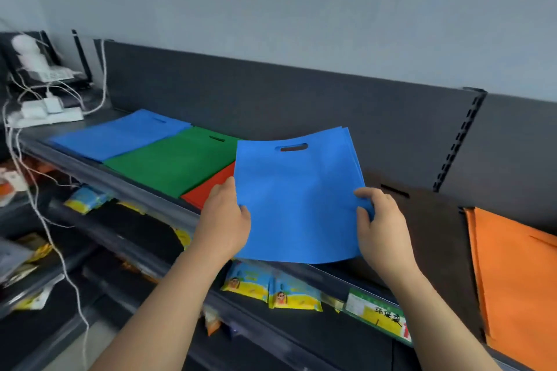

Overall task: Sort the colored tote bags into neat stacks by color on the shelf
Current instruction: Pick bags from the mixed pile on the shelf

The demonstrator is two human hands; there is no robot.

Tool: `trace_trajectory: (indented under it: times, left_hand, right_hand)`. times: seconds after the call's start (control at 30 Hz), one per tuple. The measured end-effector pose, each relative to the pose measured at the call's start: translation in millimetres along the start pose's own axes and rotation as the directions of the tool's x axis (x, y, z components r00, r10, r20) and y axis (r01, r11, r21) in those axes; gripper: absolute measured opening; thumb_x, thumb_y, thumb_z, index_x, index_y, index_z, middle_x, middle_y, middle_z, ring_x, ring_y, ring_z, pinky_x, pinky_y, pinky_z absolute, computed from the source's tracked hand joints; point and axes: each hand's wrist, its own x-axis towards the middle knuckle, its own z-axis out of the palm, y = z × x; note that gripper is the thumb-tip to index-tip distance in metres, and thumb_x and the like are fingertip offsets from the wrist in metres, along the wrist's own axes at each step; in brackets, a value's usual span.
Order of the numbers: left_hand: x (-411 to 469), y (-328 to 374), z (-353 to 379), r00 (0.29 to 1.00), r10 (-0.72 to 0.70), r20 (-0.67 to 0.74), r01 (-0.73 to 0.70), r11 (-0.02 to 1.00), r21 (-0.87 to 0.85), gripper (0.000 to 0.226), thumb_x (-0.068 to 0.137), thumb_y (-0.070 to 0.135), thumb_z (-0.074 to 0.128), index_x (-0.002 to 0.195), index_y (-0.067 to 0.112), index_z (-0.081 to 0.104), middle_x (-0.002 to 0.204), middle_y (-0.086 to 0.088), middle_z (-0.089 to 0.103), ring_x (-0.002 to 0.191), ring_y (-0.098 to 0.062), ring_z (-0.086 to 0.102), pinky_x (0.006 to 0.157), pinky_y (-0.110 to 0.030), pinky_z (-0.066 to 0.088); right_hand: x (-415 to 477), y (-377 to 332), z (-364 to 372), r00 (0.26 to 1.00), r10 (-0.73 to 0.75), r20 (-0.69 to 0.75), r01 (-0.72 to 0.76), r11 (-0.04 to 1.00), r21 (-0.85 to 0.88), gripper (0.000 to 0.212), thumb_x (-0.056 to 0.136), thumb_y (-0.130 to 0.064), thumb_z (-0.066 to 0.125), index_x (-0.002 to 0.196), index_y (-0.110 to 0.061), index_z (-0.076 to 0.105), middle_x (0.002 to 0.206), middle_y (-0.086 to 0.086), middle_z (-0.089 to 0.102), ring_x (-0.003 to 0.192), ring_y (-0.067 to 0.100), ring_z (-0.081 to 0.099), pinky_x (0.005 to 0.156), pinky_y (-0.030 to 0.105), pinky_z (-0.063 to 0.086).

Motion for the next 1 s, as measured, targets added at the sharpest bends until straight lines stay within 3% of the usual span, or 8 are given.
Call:
trace_trajectory:
  times: [0.13,0.3,0.53,0.67,1.0]
  left_hand:
    - [17.7,-24.5,-13.7,0.993,-0.069,-0.093,0.066,0.997,-0.042,0.04,0.096,0.005,0.046,0.136,0.012,0.041,0.13,-0.005,0.047,0.115,-0.022,0.048,0.082,-0.025,0.036]
    - [41.1,-64.7,-30.5,0.98,-0.136,-0.147,0.121,0.987,-0.104,0.032,0.094,0.012,0.049,0.125,0.021,0.049,0.115,0.0,0.058,0.095,-0.017,0.056,0.08,-0.039,0.051]
    - [77.0,-129.0,-60.7,0.97,-0.177,-0.166,0.146,0.973,-0.181,0.03,0.085,0.016,0.06,0.111,0.03,0.055,0.106,0.002,0.059,0.088,-0.013,0.059,0.063,-0.025,0.047]
    - [104.2,-170.3,-88.5,0.974,-0.183,-0.135,0.156,0.969,-0.192,0.038,0.083,0.017,0.059,0.117,0.033,0.052,0.11,0.002,0.058,0.092,-0.017,0.061,0.075,-0.04,0.055]
    - [174.9,-267.3,-165.0,0.991,-0.119,-0.06,0.105,0.975,-0.198,0.054,0.087,0.02,0.058,0.137,0.03,0.04,0.125,0.007,0.054,0.113,-0.02,0.055,0.087,-0.044,0.054]
  right_hand:
    - [26.5,-12.5,41.5,0.997,-0.059,0.042,0.057,0.997,0.054,0.024,0.097,-0.012,0.042,0.115,-0.022,0.056,0.111,-0.008,0.049,0.073,0.001,0.052,0.059,0.019,0.041]
    - [50.7,-40.3,91.0,0.99,-0.121,0.075,0.111,0.987,0.116,0.026,0.096,-0.01,0.044,0.116,-0.019,0.057,0.116,-0.006,0.051,0.081,0.002,0.049,0.077,0.023,0.039]
    - [66.4,-83.0,156.1,0.981,-0.171,0.094,0.158,0.978,0.134,0.027,0.094,-0.006,0.045,0.115,-0.017,0.058,0.11,-0.007,0.051,0.09,0.005,0.046,0.076,0.021,0.036]
    - [69.7,-112.5,199.4,0.987,-0.142,0.076,0.131,0.982,0.136,0.028,0.093,-0.005,0.046,0.114,-0.017,0.058,0.109,-0.006,0.052,0.093,0.007,0.049,0.078,0.022,0.035]
    - [59.1,-194.2,293.5,0.999,-0.033,0.0,0.032,0.992,0.124,0.027,0.093,-0.005,0.047,0.116,-0.015,0.059,0.113,-0.002,0.053,0.088,0.006,0.046,0.076,0.021,0.034]
